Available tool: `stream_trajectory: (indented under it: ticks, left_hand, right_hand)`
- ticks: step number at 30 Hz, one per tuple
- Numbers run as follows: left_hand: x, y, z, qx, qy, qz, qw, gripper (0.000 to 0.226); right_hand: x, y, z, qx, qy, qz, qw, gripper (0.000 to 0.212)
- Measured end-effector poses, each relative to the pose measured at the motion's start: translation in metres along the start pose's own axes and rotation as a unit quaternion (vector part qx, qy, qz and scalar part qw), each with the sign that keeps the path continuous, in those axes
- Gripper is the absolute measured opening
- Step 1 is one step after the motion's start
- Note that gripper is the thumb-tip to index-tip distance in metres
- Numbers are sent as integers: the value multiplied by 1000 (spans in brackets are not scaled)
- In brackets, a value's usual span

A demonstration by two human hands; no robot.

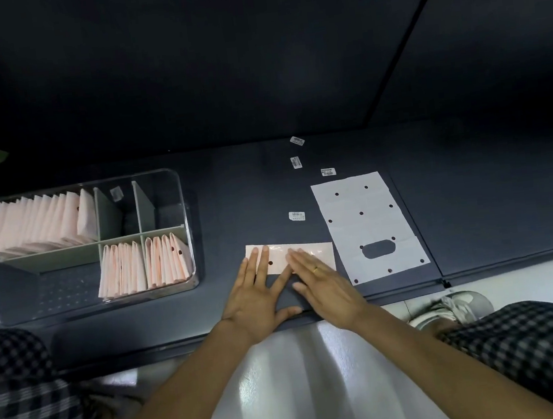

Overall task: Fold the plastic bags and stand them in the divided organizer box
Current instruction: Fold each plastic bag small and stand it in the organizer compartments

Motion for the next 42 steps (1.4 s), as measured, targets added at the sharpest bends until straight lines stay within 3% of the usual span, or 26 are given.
stream_trajectory:
  ticks: [4,9,13,16,20,24,27,30,33,37,40,42]
  left_hand:
    - [2,-3,11,4,7,-9,1000,71]
    - [4,-9,25,40,-19,-32,998,78]
    - [10,-8,24,53,-48,-29,997,77]
    - [17,-7,20,68,-64,-34,995,72]
    - [31,-11,7,40,-52,-111,992,63]
    - [27,-22,-10,-20,-114,-110,987,48]
    - [33,-37,-18,-46,-161,-163,972,33]
    - [29,-46,-16,-39,-222,-197,954,36]
    - [22,-49,-4,1,-281,-194,940,27]
    - [24,-47,6,64,-317,-237,916,11]
    - [20,-46,18,161,-348,-259,886,15]
    - [17,-44,22,208,-354,-258,875,15]
  right_hand:
    - [-2,-13,-31,-32,-42,7,999,53]
    - [7,-20,-44,-44,-96,-11,994,50]
    - [25,-10,-37,18,-227,-48,973,59]
    - [35,-2,-32,43,-271,-82,958,47]
    - [43,-2,-12,105,-280,-121,947,23]
    - [45,-18,27,146,-209,-206,945,9]
    - [42,-26,49,150,-137,-231,952,14]
    - [32,-26,47,111,-21,-186,976,9]
    - [17,-21,22,-11,93,-74,993,20]
    - [8,-13,6,-142,216,-2,966,5]
    - [6,0,1,-232,296,22,927,20]
    - [5,10,-1,-256,282,53,923,21]
Point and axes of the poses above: each hand's wrist, its own y-axis towards the middle knuckle, its own x-axis out of the back of the hand, z = x × y, the point moved 5 cm from there along y, towards the middle knuckle, and after that the axes turned 15 degrees about -y, right-handed, at the moved point
